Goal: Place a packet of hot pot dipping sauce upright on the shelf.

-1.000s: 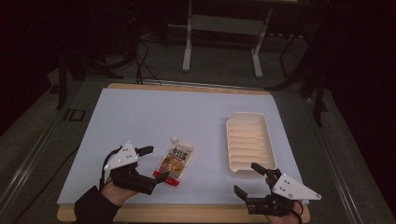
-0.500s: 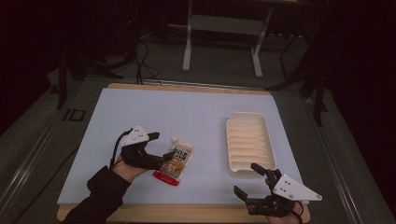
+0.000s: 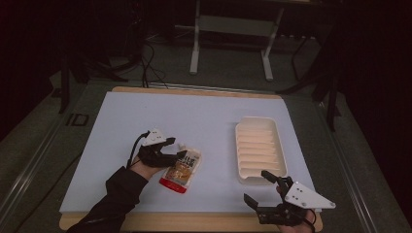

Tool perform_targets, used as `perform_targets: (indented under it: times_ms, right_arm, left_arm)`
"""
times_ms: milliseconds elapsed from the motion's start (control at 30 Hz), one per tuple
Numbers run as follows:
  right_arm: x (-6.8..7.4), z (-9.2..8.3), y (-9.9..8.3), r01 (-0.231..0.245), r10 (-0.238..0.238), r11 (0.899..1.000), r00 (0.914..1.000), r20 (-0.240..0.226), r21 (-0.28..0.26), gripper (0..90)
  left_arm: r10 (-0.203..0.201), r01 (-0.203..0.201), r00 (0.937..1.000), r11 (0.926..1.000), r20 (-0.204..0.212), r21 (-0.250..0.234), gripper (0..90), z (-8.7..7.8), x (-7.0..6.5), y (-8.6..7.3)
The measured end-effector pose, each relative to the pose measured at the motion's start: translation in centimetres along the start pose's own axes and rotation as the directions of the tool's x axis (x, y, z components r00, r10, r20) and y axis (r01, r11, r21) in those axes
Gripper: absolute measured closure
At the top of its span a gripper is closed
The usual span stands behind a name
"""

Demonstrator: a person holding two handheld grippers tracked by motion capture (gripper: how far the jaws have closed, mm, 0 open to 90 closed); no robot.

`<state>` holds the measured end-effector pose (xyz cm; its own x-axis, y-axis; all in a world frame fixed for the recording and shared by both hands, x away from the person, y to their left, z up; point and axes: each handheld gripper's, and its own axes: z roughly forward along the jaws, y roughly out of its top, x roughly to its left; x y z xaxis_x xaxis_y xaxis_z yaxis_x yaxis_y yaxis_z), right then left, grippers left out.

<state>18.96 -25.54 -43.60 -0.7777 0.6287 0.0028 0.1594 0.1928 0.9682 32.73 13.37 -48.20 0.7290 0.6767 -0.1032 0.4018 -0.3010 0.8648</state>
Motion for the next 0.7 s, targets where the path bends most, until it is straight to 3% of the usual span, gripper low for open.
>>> perform_targets:
  times_ms: [133, 267, 400, 700]
  right_arm:
    - [-0.1, 0.0, 0.0, -0.005, 0.005, 1.000, 1.0000, 0.002, -0.002, 11.4]
    - [-0.2, 0.0, -0.1, -0.009, 0.009, 1.000, 1.0000, -0.003, 0.000, 11.5]
    - [-0.2, 0.0, -0.2, -0.009, 0.009, 1.000, 0.9999, -0.005, 0.003, 12.7]
    - [-0.2, 0.1, -0.2, -0.016, 0.016, 1.000, 0.9998, -0.010, 0.008, 12.7]
  left_arm:
    - [-0.019, 0.018, 0.9997, 0.9990, 0.013, 0.042, 42.8, 1.0, 0.9, -0.9]
    - [-0.034, 0.034, 0.9994, 0.9944, -0.001, 0.100, 46.8, 2.1, 1.7, -1.8]
    - [-0.042, 0.047, 0.9984, 0.9901, -0.038, 0.132, 47.0, 3.1, 2.3, -2.7]
    - [-0.037, 0.044, 0.9983, 0.9843, -0.045, 0.171, 46.7, 4.7, 2.7, -3.1]
